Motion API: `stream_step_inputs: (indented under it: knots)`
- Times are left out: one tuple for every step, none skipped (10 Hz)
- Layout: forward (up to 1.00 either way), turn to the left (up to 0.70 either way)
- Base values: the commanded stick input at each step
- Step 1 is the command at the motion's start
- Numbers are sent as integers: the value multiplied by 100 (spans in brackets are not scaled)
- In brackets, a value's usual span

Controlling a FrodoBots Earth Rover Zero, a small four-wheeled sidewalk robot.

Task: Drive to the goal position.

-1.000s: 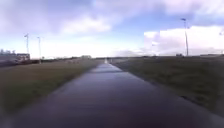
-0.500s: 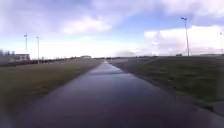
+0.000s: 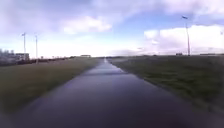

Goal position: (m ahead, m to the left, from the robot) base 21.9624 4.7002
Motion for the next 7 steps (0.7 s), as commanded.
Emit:
stream_step_inputs:
  knots:
    - [100,0]
    - [100,0]
    - [100,0]
    - [100,0]
    - [100,0]
    - [100,0]
    - [100,0]
